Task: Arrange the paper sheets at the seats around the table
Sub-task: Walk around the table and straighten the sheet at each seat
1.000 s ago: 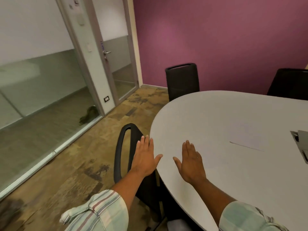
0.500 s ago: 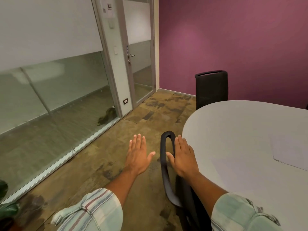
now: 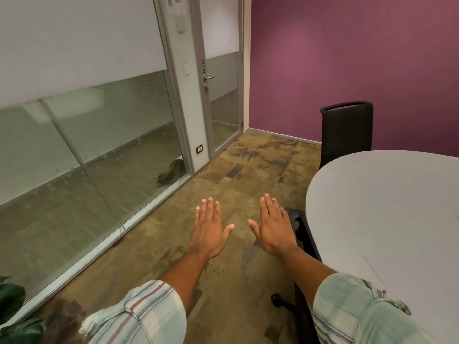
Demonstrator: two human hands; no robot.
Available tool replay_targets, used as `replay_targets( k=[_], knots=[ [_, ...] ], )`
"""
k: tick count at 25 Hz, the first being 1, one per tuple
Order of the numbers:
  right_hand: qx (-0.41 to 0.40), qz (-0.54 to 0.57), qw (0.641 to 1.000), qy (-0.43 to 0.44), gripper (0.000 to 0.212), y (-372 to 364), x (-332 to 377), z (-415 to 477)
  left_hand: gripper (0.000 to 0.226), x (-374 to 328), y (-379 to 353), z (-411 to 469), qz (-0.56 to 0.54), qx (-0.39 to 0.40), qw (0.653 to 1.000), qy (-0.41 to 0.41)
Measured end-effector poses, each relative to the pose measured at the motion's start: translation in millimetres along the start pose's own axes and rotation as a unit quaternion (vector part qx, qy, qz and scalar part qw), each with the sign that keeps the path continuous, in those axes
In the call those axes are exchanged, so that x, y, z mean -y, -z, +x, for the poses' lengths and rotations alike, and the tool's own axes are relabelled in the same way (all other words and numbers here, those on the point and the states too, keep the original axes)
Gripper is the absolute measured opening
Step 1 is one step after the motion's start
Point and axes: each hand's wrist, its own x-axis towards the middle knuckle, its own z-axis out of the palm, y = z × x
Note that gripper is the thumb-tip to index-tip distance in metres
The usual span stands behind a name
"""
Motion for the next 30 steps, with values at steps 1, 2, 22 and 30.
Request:
replay_targets(
  k=[1, 2, 22, 30],
  knots=[
    [-0.001, 0.000, 1.000, -0.001, 0.086, -4.3, 0.9, 16.7, 0.092, 7.4, -2.3, 14.7, 0.003, 0.000, 1.000, -0.005],
    [-0.003, -0.001, 1.000, -0.003, 0.086, -8.5, 0.9, 34.4, 0.091, 14.4, -4.6, 30.4, 0.004, -0.002, 1.000, -0.010],
    [0.013, 0.019, 0.994, -0.109, 0.087, -94.4, -83.1, 390.0, 0.091, 91.5, -88.7, 440.8, -0.006, 0.048, 0.996, -0.073],
    [-0.003, 0.014, 0.985, -0.171, 0.088, -125.5, -143.3, 540.2, 0.090, 91.9, -135.6, 629.5, -0.023, 0.070, 0.989, -0.131]
  ],
)
